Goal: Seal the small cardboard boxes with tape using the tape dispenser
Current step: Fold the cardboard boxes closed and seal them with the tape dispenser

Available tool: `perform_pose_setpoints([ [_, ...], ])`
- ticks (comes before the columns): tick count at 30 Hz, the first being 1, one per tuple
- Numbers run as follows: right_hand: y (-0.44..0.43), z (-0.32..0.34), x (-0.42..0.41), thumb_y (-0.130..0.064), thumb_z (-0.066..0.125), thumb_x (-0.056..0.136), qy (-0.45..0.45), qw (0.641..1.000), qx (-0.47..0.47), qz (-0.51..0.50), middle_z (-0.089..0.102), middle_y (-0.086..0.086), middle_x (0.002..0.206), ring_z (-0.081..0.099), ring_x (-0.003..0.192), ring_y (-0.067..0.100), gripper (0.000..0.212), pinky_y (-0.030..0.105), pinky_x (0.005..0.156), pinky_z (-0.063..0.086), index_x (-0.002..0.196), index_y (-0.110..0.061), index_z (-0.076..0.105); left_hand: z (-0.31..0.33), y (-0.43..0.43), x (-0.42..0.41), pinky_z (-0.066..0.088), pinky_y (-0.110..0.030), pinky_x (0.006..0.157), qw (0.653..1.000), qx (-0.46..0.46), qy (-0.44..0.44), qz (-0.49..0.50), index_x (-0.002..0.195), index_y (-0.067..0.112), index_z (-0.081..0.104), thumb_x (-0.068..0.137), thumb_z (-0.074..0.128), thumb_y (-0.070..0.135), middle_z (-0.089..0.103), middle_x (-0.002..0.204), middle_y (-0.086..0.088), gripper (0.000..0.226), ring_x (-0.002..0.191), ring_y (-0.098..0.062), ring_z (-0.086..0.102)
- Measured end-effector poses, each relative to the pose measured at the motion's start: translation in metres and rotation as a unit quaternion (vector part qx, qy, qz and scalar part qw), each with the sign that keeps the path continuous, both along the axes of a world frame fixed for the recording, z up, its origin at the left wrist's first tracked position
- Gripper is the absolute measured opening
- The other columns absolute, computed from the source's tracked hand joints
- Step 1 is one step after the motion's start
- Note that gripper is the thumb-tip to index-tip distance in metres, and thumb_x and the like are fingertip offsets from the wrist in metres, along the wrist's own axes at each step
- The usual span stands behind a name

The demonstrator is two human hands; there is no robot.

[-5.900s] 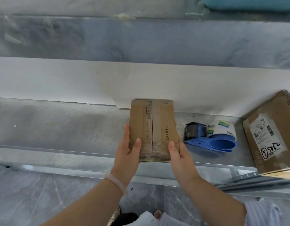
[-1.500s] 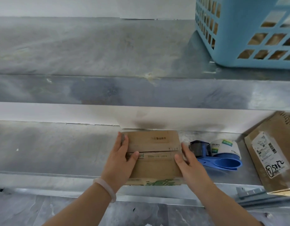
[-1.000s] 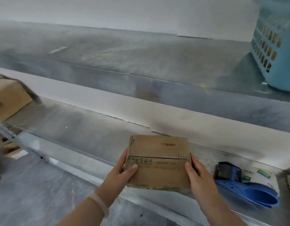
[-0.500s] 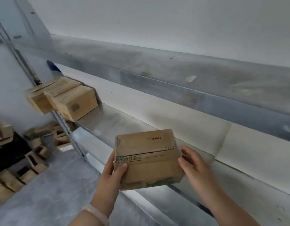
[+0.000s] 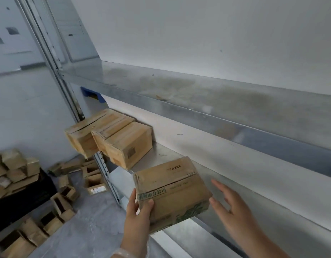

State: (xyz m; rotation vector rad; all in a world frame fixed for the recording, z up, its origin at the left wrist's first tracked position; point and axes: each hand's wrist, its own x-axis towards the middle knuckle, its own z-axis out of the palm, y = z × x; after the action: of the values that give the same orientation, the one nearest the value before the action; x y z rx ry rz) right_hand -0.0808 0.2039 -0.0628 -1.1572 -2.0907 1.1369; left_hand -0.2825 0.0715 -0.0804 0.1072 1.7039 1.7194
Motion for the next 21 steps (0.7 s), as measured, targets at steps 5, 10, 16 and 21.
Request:
perform_pose_setpoints([
  [5, 0.034, -0.010, -0.057, -0.038, 0.058, 0.093, -0.025, 0.999, 0.021, 0.013, 0.040, -0.024, 0.130, 0.036, 0.122, -0.005, 0.048, 0.020, 0.101, 0.032, 0.136, -0.047, 0.040, -0.021, 0.034, -0.059, 0.050, -0.051, 0.094, 0.999, -0.027, -0.043, 0.012, 0.144, 0.046, 0.031, 0.092, 0.063, 0.021, 0.057, 0.127, 0.001, 0.066, 0.106, -0.025, 0.058],
  [10, 0.067, -0.018, -0.114, -0.032, 0.061, 0.092, -0.026, 0.999, 0.020, 0.040, 0.043, -0.023, 0.128, 0.039, 0.120, -0.006, 0.048, 0.013, 0.096, 0.028, 0.132, -0.048, 0.040, -0.039, 0.067, -0.096, 0.051, -0.049, 0.095, 0.999, -0.022, -0.028, 0.019, 0.144, 0.047, 0.030, 0.093, 0.062, 0.024, 0.054, 0.132, 0.002, 0.064, 0.112, -0.027, 0.057],
  [16, 0.080, -0.024, -0.151, -0.031, 0.061, 0.093, -0.052, 0.998, 0.006, 0.035, 0.045, -0.020, 0.128, 0.040, 0.121, -0.005, 0.049, 0.010, 0.095, 0.029, 0.137, -0.041, 0.043, -0.053, 0.085, -0.120, 0.060, -0.037, 0.074, 0.998, -0.016, -0.059, -0.035, 0.138, 0.040, 0.037, 0.088, 0.068, 0.029, 0.056, 0.128, 0.004, 0.060, 0.109, -0.025, 0.060],
  [21, 0.071, -0.027, -0.166, -0.028, 0.064, 0.091, -0.069, 0.997, 0.022, -0.017, 0.045, -0.019, 0.126, 0.043, 0.119, 0.000, 0.051, 0.026, 0.102, 0.039, 0.138, -0.036, 0.046, -0.053, 0.068, -0.147, 0.048, -0.040, 0.100, 0.980, -0.073, 0.038, -0.179, 0.147, 0.040, 0.020, 0.065, 0.073, 0.050, 0.043, 0.141, 0.010, 0.098, 0.129, -0.022, 0.045],
])
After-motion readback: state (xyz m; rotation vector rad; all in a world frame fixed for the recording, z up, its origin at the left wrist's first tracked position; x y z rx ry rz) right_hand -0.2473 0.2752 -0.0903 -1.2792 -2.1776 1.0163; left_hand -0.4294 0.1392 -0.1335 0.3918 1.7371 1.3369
